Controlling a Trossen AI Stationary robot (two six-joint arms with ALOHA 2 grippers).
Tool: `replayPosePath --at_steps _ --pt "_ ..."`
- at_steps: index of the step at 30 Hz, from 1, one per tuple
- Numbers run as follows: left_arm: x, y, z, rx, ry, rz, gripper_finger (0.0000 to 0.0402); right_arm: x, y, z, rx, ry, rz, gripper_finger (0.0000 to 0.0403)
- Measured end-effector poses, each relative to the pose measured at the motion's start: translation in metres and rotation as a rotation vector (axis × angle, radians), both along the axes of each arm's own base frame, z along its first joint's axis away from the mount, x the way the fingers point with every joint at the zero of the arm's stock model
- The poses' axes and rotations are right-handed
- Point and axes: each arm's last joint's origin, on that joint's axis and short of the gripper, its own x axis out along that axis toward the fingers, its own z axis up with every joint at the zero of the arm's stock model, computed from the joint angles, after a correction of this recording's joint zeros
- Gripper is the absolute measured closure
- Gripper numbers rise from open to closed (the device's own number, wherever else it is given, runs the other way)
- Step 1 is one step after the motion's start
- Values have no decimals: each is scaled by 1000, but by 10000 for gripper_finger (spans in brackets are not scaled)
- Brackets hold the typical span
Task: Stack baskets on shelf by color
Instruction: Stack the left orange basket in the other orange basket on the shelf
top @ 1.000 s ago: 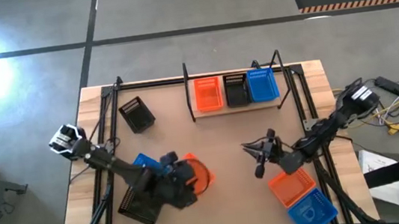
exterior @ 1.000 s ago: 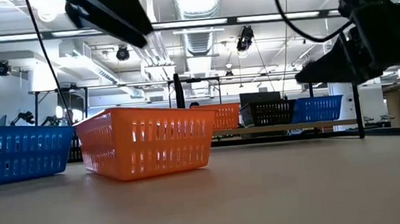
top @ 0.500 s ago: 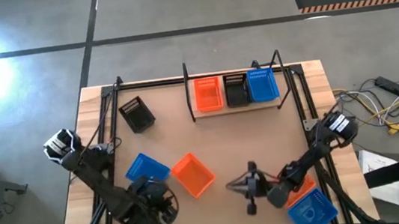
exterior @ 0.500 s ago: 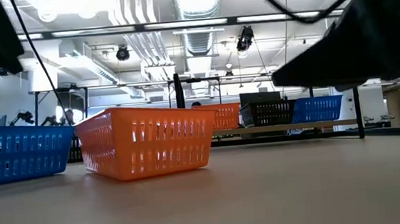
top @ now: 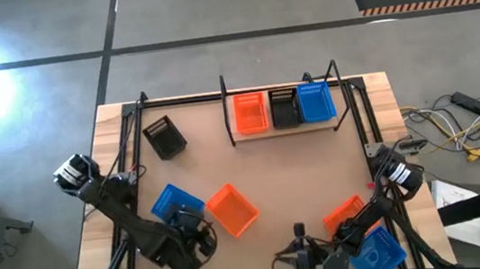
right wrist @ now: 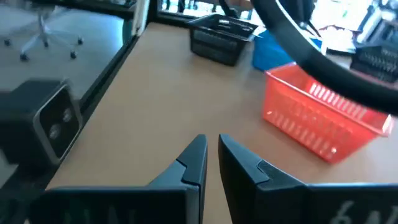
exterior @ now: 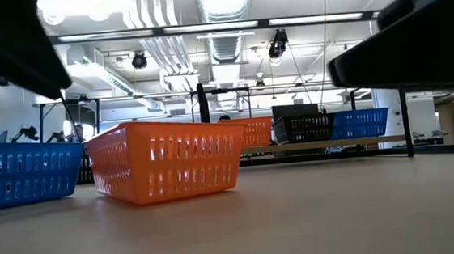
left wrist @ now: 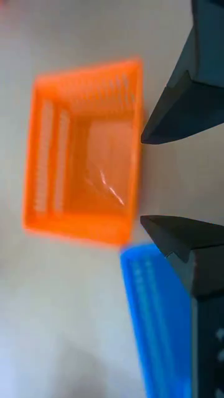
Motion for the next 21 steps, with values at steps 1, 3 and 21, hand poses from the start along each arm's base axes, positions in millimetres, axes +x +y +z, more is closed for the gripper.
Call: replayPosePath --at_steps 1,3,21 --pt "5 -3 1 1 -34 -34 219 0 4 2 -26 -1 11 369" --pt "16 -9 7 6 -120 -115 219 -4 11 13 -70 1 8 369" --pt "110 -43 2 278 -436 -457 219 -88 35 91 -51 96 -145 369"
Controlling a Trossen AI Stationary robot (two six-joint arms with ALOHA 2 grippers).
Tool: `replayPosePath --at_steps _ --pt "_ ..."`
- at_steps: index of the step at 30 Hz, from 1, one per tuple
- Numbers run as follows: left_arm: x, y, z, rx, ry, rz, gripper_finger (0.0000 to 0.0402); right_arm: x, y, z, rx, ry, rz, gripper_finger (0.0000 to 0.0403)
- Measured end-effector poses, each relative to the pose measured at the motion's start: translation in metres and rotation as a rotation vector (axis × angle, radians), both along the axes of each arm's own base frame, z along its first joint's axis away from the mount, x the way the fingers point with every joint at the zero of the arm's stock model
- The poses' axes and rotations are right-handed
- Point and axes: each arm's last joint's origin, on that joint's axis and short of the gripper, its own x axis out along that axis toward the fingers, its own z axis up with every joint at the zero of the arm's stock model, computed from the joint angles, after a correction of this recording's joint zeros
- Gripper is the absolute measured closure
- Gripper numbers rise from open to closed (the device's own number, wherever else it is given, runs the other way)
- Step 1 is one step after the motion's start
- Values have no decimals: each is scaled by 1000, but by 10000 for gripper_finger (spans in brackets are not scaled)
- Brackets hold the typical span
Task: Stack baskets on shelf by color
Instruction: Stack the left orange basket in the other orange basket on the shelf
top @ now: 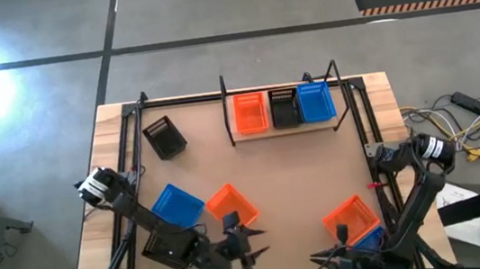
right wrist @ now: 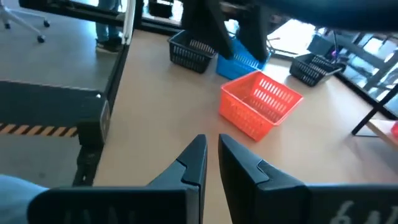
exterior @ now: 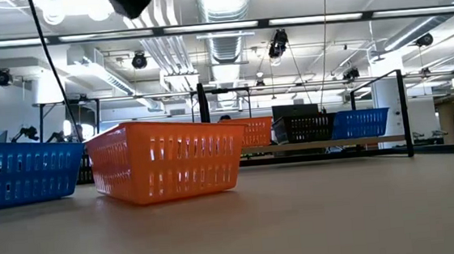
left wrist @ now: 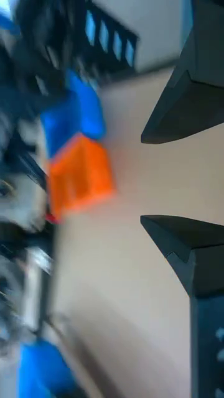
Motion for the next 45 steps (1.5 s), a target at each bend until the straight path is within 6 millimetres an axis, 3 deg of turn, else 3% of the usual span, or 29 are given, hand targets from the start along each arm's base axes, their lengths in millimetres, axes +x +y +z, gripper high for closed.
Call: replayPosePath --at_steps 5,9,17,31,37,41,45 --pt "-5 23 -1 -77 307 197 219 2 2 -17 -19 -15 -38 369" --pt "-6 39 -10 -148 437 252 219 5 0 -28 -51 -24 -68 369" --pt "0 54 -24 -200 447 262 203 7 -1 -31 -48 -26 -80 369" --pt "12 59 -56 -80 565 160 201 7 -3 -34 -37 -25 -87 369" --pt "13 59 -52 -87 556 158 203 6 -3 -35 -38 -24 -87 369" --pt "12 59 -52 -102 570 143 226 6 -4 -36 -42 -21 -86 369" --pt "12 58 -53 -122 592 120 280 6 -4 -36 -42 -21 -86 369"
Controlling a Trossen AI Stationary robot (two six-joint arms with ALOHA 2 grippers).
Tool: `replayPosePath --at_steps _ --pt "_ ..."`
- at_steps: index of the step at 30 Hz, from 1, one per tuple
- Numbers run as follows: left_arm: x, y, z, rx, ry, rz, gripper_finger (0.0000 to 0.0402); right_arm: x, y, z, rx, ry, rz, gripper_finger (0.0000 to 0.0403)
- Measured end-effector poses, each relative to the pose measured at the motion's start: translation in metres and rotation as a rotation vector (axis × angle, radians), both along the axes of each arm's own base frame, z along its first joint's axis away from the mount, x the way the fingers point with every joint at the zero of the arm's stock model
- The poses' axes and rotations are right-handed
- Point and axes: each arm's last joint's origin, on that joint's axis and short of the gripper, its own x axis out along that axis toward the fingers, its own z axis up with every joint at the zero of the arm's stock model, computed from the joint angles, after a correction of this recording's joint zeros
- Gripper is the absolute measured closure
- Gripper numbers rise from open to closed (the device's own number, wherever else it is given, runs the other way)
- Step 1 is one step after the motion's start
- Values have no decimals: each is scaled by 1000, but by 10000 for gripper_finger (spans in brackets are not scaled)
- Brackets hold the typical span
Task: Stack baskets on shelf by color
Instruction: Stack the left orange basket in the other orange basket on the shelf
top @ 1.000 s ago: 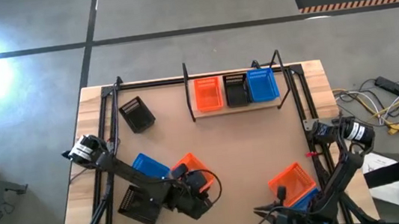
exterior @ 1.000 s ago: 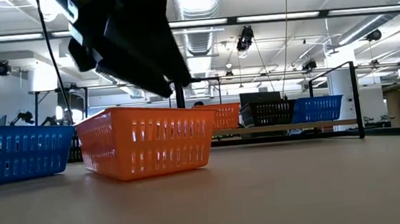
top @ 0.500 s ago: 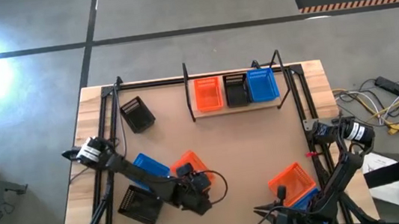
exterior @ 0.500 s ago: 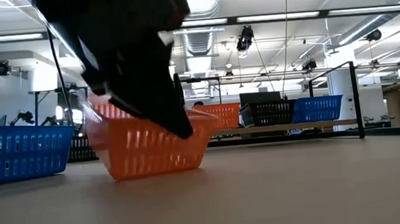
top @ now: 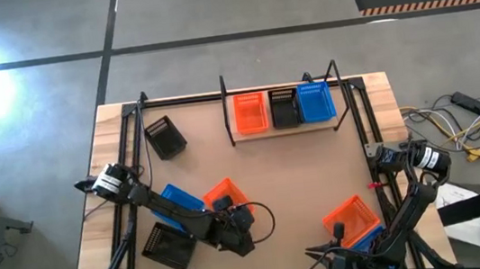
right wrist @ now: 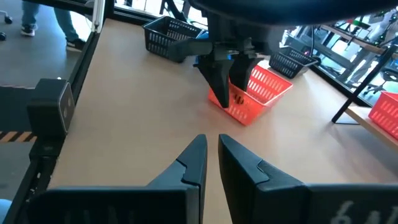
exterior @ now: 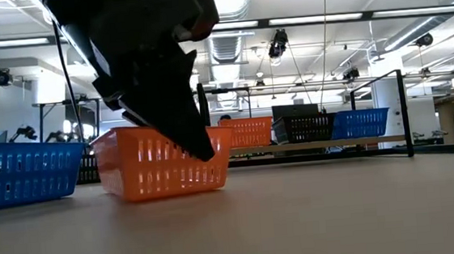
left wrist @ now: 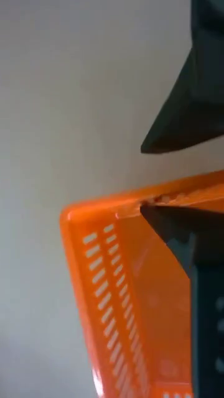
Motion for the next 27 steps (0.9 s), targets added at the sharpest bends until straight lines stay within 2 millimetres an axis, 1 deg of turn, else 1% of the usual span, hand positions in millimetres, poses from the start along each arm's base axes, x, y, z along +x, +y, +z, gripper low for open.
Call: replayPosePath --at_steps 4,5,6,10,14,16,18,21,24,27 --pt "0 -2 0 -29 35 -61 358 0 0 0 0 0 0 369" --pt "1 -3 2 -44 42 -88 378 0 0 0 -2 1 0 369" --pt "3 -5 6 -54 39 -115 389 0 0 -1 -2 1 0 369" --pt "10 -20 29 -73 -9 -217 395 0 -1 -1 -5 2 0 369" --pt "22 -30 68 -20 -91 -338 400 -1 -2 -3 -11 6 0 369" --pt "29 -28 88 46 -125 -383 401 -1 -3 -4 -9 6 -1 369" --pt "38 -19 108 122 -160 -417 401 -1 -3 -4 1 2 -4 369" --pt "52 7 133 213 -177 -442 401 -1 -3 -4 12 1 -7 369" --pt "65 46 147 292 -140 -427 401 -1 -3 -4 16 5 -3 369" --pt "77 93 153 384 -100 -408 401 -1 -3 -4 17 5 -3 369"
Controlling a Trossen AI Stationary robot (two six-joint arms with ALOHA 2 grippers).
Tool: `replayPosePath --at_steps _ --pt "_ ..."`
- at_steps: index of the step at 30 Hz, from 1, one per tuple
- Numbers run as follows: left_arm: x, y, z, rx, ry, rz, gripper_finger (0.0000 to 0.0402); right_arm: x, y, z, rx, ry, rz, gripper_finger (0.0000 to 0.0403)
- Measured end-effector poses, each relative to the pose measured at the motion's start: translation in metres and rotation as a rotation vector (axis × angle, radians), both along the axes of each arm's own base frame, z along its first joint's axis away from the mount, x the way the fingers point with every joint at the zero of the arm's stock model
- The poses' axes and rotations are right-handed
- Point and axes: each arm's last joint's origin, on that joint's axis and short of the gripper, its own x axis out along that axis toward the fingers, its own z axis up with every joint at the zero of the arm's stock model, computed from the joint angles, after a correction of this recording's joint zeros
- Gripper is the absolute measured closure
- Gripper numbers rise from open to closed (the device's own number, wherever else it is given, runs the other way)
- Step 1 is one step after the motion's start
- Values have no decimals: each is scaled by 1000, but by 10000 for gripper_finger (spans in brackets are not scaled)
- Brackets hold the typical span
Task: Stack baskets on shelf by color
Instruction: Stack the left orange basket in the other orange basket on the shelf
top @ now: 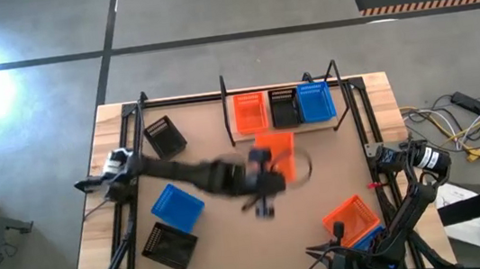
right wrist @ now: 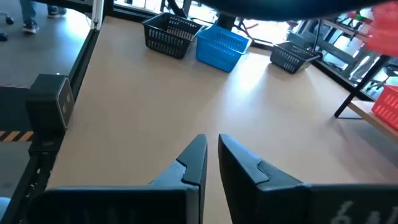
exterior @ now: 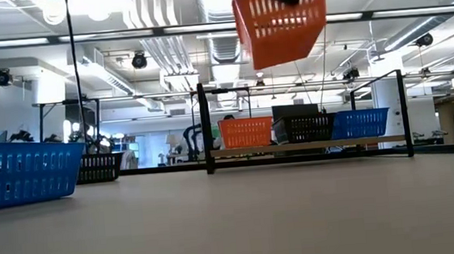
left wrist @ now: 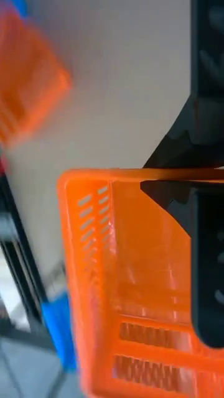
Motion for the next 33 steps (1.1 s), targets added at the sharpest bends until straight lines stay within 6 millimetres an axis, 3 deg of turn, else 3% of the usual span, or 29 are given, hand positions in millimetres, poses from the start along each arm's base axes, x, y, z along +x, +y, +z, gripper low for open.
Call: replayPosePath --at_steps 7,12,18,24,33 --pt "6 111 -11 92 75 172 401 0 -1 -1 26 -7 -8 369" --pt "2 159 -17 78 69 282 401 -1 -1 -2 31 -2 -5 369" --pt "-3 178 -35 36 117 286 402 -1 0 -2 37 -5 -3 369" --pt "-7 180 -53 35 154 287 402 -1 0 -2 37 -5 -4 369" --pt "-7 181 -61 49 164 272 402 -1 0 -2 37 -5 -4 369"
